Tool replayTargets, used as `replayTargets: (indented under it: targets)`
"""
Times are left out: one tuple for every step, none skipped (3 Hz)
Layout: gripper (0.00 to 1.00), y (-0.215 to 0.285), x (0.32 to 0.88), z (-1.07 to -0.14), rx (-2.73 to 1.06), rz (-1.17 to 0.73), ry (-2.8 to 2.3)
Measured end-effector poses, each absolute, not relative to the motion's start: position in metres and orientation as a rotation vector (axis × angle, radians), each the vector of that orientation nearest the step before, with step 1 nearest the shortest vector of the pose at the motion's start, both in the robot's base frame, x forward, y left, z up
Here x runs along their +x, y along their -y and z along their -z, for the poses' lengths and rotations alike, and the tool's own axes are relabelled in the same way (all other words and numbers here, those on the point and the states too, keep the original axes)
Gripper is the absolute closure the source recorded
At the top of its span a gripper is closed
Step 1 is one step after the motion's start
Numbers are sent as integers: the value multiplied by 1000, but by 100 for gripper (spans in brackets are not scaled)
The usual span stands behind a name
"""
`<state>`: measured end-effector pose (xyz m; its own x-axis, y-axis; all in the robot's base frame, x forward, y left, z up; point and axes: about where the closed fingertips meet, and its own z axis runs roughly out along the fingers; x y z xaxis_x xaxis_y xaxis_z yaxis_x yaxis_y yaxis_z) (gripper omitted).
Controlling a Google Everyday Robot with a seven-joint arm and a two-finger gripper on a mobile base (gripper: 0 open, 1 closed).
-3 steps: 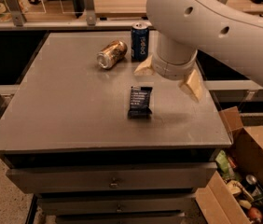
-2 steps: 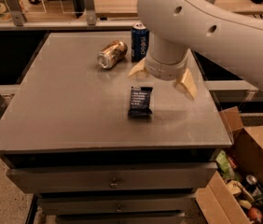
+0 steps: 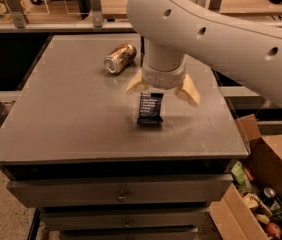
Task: Move rxbar blueberry near orange can
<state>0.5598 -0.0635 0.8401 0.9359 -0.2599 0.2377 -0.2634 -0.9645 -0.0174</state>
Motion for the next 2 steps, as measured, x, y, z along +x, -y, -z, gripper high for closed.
replayTargets:
  targets:
    - [0,49,554,-835,3085,-328,333]
    - [18,40,549,-831,3086,-303,286]
